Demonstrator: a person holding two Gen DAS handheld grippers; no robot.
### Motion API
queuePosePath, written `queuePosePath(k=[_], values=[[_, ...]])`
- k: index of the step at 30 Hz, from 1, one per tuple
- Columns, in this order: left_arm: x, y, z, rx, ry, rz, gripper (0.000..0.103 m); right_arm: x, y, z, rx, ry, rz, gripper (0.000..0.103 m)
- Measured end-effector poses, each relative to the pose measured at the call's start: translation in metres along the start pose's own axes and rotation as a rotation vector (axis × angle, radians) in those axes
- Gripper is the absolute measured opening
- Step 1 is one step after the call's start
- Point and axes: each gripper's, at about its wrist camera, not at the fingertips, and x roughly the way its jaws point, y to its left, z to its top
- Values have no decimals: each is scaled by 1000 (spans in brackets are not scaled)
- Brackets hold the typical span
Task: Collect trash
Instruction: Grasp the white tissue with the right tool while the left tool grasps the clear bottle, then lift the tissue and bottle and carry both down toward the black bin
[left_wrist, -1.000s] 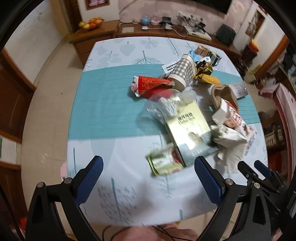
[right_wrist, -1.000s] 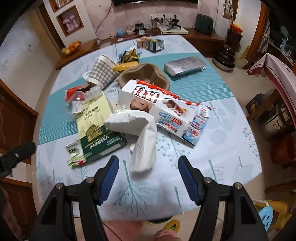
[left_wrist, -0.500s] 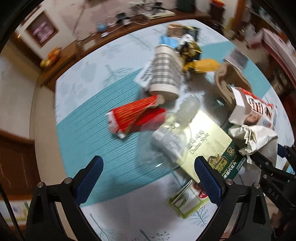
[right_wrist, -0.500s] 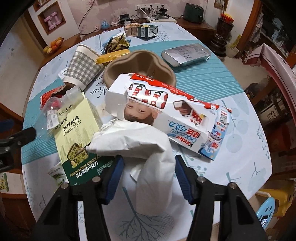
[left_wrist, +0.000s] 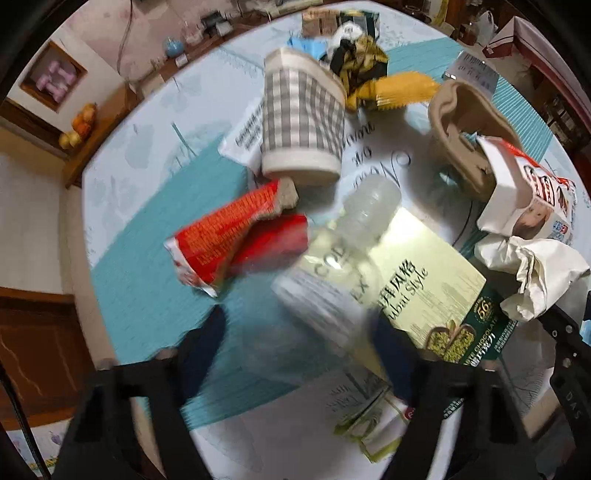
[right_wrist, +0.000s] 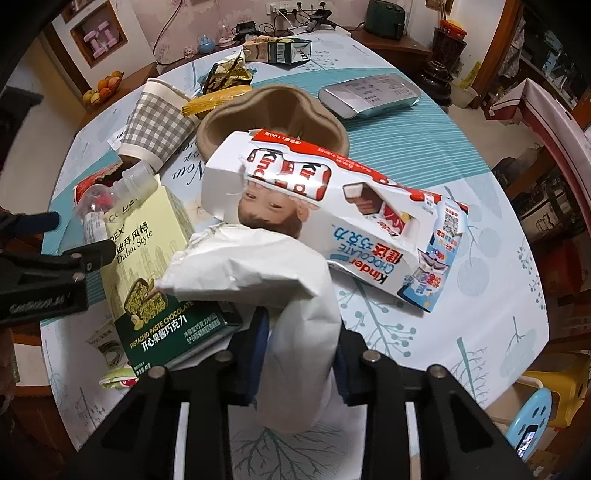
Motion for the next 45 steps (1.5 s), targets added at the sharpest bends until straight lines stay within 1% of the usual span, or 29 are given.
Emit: queuePosePath(k=[3, 7, 8, 9, 12, 14, 22, 27, 33, 40, 45], values=[[-1, 10, -2, -53, -4, -49, 71, -2, -2, -1, 4, -8, 9, 28], [-9, 17, -8, -91, -38, -77, 69, -6, -6, -3, 18, -17, 29, 26], [-12, 17, -10, -97, -49, -85, 66, -8, -7, -3, 19, -19, 34, 25], [-15, 18, -12, -101, -57, -92, 53, -9, -7, -4, 18, -23, 38, 25], [-20, 20, -17, -118, -52, -129, 51, -15, -7, -5, 18, -35, 61, 23], [-25, 19, -23, -121, -60, -130, 50, -20, -6, -7, 15, -45, 72, 23], [-53, 8, -48, -140, -105, -156, 48, -38, -5, -17, 2, -65, 125, 22], [-73, 4, -65, -163, -133, -162, 48, -54, -8, -27, -2, -79, 172, 22], [-102, -8, -88, -184, -175, -157, 48, -73, -17, -40, -18, -83, 229, 22], [-124, -27, -113, -223, -194, -131, 48, -85, -30, -57, -50, -57, 341, 22], [-142, -44, -137, -275, -212, -124, 48, -96, -34, -69, -123, -60, 368, 22]])
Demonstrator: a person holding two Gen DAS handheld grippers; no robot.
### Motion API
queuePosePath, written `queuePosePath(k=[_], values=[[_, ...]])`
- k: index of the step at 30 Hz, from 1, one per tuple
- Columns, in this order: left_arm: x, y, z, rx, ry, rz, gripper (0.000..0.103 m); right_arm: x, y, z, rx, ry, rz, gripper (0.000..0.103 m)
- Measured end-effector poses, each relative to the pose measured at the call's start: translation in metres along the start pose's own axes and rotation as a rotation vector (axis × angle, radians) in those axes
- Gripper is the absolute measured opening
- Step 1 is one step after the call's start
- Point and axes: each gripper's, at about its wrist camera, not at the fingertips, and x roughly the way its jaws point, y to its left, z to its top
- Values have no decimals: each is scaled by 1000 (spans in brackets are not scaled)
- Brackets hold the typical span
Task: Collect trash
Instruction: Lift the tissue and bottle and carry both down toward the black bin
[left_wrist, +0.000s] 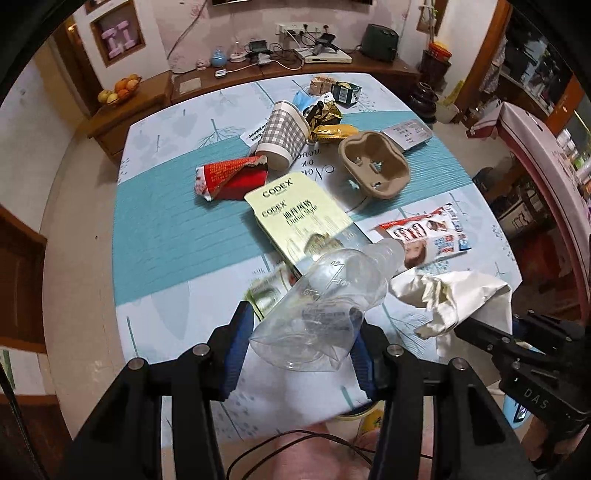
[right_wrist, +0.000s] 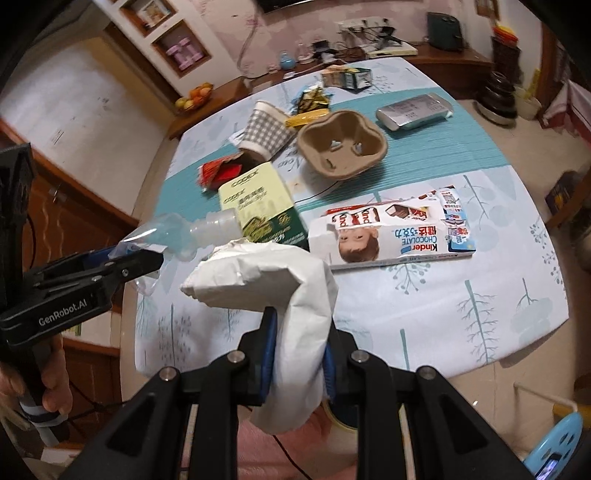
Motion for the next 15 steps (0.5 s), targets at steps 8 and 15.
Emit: queuePosePath(k=[8, 15], values=[[-16, -42, -58, -96, -13, 14, 48, -22, -13, -32, -118, 32, 28, 22], [-13, -86, -124, -158, 14, 11, 48, -32, -46, -80, -171, 94, 28, 22]])
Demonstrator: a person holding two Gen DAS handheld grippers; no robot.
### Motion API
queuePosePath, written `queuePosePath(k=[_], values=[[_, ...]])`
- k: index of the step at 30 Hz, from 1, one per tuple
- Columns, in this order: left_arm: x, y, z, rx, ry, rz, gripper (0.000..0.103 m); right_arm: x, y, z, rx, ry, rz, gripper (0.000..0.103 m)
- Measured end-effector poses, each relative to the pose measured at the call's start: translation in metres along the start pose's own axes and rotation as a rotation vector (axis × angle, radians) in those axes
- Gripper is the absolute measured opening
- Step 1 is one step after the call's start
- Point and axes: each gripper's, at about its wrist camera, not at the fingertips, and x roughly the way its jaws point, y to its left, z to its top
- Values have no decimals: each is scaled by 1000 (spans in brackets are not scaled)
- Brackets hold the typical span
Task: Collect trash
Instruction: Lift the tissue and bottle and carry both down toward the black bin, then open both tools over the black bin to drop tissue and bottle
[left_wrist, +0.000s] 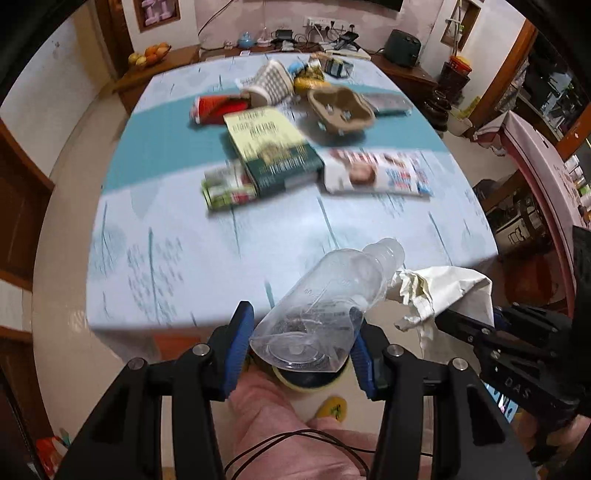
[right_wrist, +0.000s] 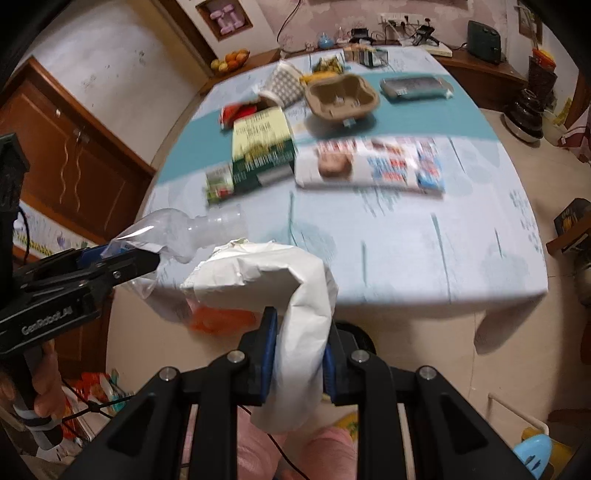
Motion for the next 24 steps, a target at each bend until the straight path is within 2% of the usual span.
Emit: queuePosePath(k=[7, 11, 18, 24], values=[[22, -22, -65, -6, 93, 27, 48, 22, -25, -61, 32, 110, -13, 22], [47, -29, -88, 19, 132, 47, 48, 46, -36, -91, 84, 155, -40, 22], [126, -30, -120, 30, 194, 49, 48, 109, -60, -137, 223, 218, -71, 23], [211, -28, -138, 43, 221, 67, 49, 187, -81, -167, 312, 253, -84, 23]])
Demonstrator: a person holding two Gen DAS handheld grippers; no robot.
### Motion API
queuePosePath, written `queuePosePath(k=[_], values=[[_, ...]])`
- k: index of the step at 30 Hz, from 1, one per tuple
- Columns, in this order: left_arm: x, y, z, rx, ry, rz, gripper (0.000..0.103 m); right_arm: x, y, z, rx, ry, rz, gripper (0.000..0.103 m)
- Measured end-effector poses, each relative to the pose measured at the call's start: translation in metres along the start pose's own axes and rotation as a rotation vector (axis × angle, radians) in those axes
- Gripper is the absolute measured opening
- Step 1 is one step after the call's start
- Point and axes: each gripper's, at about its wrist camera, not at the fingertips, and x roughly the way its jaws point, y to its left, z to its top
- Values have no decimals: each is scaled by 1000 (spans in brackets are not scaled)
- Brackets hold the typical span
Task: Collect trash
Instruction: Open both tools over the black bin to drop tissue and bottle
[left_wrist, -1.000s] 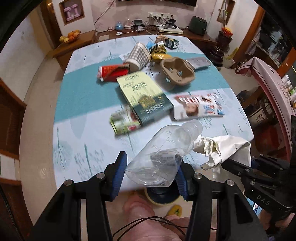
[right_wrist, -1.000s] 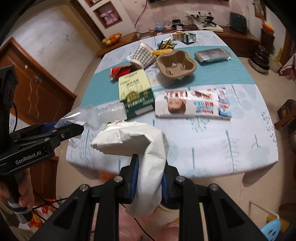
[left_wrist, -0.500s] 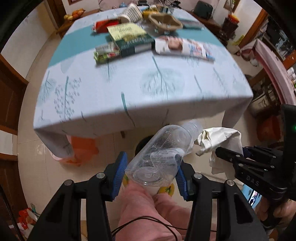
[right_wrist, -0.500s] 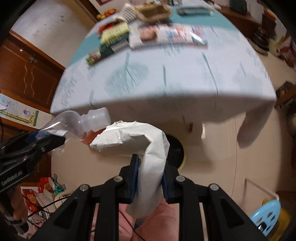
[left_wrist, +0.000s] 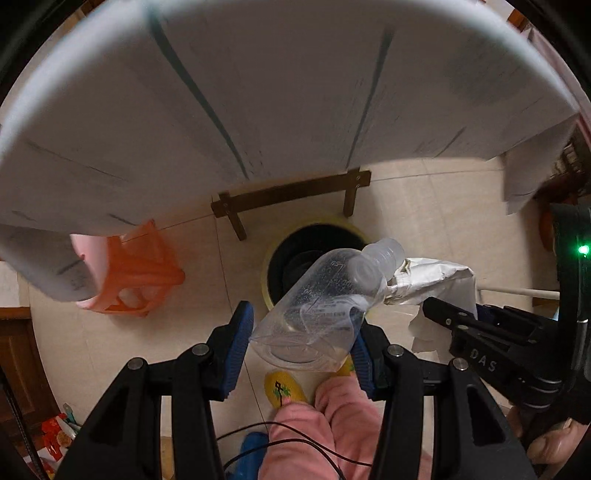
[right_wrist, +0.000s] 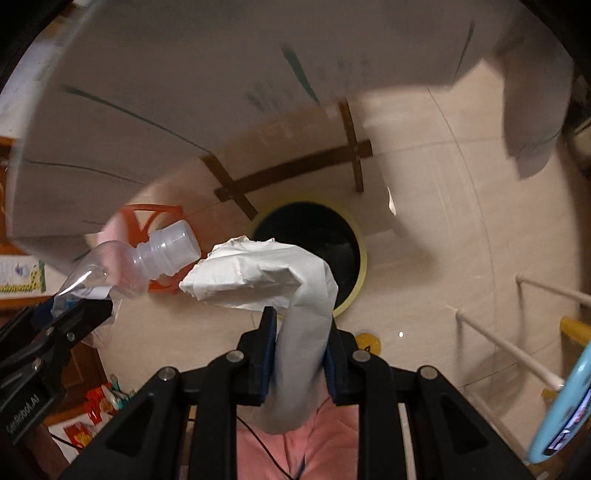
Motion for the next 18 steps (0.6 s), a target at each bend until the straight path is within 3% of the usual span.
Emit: queuePosePath(k=[9, 11, 18], values=[[96, -19, 4, 75, 0, 46, 51, 108, -18, 18, 72, 10, -10, 27], [108, -21, 5, 88, 2, 56, 61, 125, -20, 23, 84, 24, 0, 27], [122, -5, 5, 78, -3, 29, 65, 143, -25, 26, 124, 11, 31, 36]])
